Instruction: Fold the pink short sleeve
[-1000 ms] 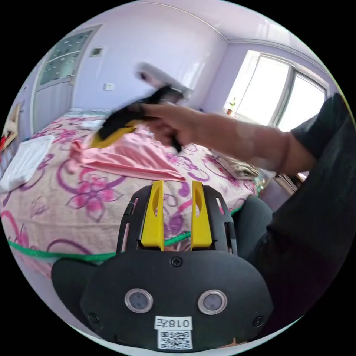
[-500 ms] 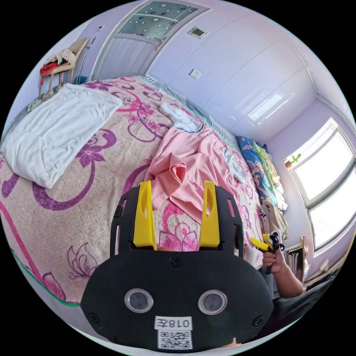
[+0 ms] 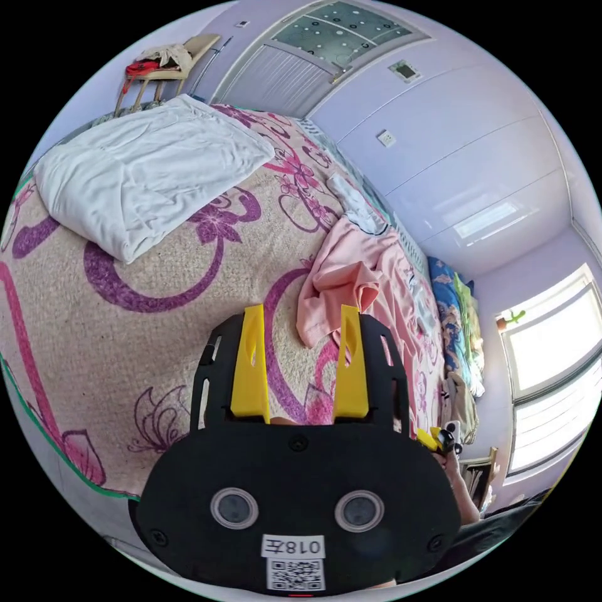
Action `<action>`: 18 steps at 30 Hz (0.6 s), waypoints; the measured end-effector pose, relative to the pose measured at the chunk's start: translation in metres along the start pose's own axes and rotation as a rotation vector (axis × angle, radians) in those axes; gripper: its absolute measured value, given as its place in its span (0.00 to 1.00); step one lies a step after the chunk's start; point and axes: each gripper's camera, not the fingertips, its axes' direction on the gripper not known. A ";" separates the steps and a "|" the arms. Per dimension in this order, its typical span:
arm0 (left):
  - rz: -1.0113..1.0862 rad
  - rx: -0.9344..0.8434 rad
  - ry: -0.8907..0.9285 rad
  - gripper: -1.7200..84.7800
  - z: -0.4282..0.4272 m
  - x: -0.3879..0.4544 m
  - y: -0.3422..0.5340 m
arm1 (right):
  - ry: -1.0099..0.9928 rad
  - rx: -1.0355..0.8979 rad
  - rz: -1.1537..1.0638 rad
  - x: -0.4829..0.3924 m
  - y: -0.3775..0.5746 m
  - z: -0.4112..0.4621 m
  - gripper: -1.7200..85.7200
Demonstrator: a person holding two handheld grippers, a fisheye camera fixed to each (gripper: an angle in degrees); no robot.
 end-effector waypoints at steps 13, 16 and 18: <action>0.094 -0.254 -0.029 0.15 0.028 0.023 -0.063 | -0.018 -0.050 0.008 -0.045 -0.020 -0.025 0.14; 0.130 -0.297 -0.087 0.09 0.031 0.020 -0.077 | 0.019 -0.048 0.017 -0.054 -0.015 -0.028 0.13; 0.147 -0.316 -0.116 0.05 0.031 0.016 -0.085 | 0.055 -0.067 0.011 -0.064 -0.018 -0.018 0.12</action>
